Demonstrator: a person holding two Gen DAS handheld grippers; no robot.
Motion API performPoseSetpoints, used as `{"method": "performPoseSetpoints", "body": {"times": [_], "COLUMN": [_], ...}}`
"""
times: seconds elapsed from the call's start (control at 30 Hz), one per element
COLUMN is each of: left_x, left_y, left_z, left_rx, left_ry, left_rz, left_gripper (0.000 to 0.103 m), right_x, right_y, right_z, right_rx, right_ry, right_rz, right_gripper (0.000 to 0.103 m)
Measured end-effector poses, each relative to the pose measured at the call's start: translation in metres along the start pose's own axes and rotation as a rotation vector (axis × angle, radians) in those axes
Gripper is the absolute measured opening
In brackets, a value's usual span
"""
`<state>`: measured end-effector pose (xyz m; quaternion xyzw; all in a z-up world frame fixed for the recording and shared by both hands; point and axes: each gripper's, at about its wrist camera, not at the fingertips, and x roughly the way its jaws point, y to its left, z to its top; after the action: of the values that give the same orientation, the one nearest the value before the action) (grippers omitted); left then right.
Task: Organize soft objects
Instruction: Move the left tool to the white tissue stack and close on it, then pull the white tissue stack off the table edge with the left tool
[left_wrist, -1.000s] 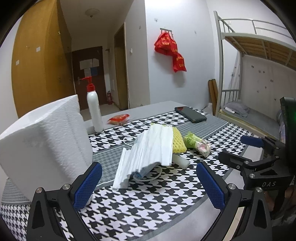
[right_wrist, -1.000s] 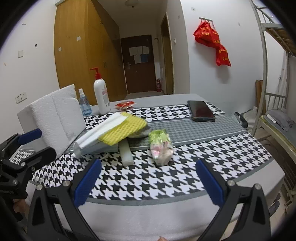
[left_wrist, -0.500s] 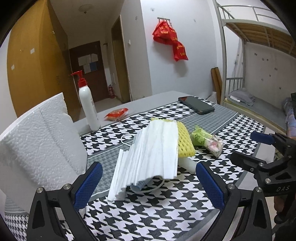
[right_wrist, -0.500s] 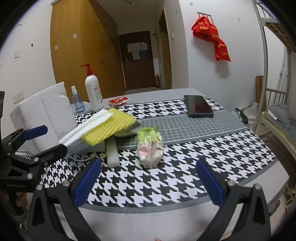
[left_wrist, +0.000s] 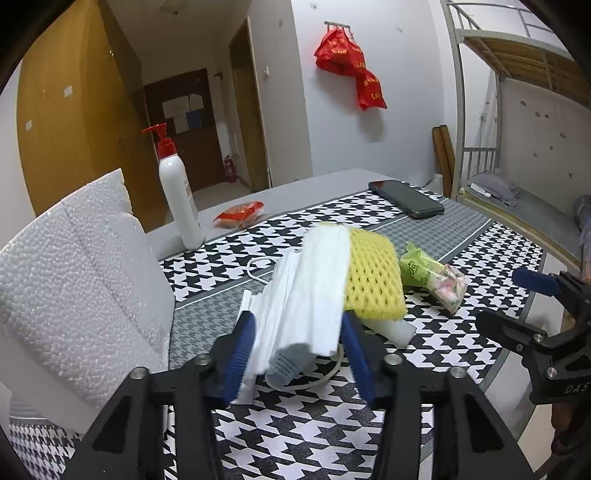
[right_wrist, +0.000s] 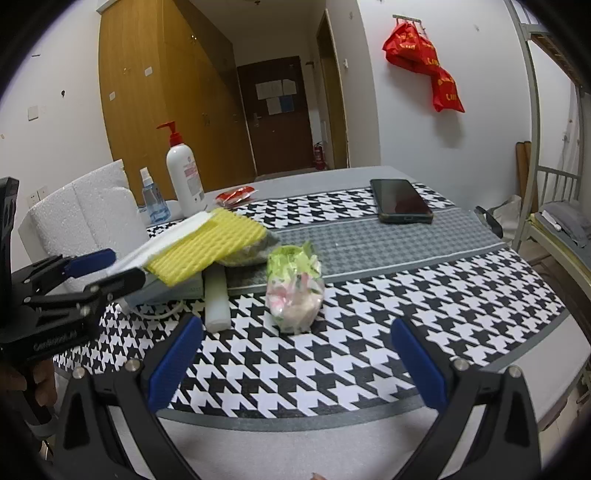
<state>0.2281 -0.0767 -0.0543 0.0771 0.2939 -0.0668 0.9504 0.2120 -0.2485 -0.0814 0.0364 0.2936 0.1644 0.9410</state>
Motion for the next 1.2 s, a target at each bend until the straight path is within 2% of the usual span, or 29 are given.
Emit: {"method": "performPoseSetpoints", "body": {"times": [0.1, 0.13, 0.2, 0.33, 0.6, 0.8, 1.03, 1.2], "left_x": [0.003, 0.002, -0.003, -0.017, -0.044, -0.076, -0.1, -0.1], "left_y": [0.003, 0.003, 0.005, 0.009, 0.015, 0.022, 0.032, 0.034], "left_z": [0.001, 0.002, 0.002, 0.004, 0.002, -0.012, -0.037, -0.057], "left_rx": [-0.011, -0.017, -0.026, -0.042, -0.07, -0.079, -0.098, -0.112], "left_ry": [0.014, 0.012, -0.002, -0.032, -0.065, -0.086, -0.057, -0.013], "left_rz": [-0.008, -0.009, -0.016, -0.048, -0.09, -0.077, -0.058, -0.047], "left_gripper": [0.027, 0.026, 0.017, 0.011, 0.007, 0.007, 0.007, 0.007], "right_x": [0.0, 0.0, -0.001, -0.001, -0.008, -0.014, -0.026, -0.032], "right_y": [0.0, 0.0, 0.0, -0.001, 0.003, 0.008, 0.023, 0.034], "right_z": [0.0, -0.001, -0.001, -0.002, -0.001, -0.001, -0.003, -0.007], "right_rx": [0.001, 0.002, 0.005, 0.008, 0.008, 0.007, -0.015, -0.035], "right_ry": [0.001, 0.0, 0.001, 0.005, -0.003, -0.012, -0.03, -0.029], "right_rz": [0.001, 0.001, 0.0, -0.006, 0.01, 0.013, 0.028, 0.023], "right_gripper": [0.103, 0.103, 0.103, 0.103, 0.103, 0.103, 0.103, 0.103]}}
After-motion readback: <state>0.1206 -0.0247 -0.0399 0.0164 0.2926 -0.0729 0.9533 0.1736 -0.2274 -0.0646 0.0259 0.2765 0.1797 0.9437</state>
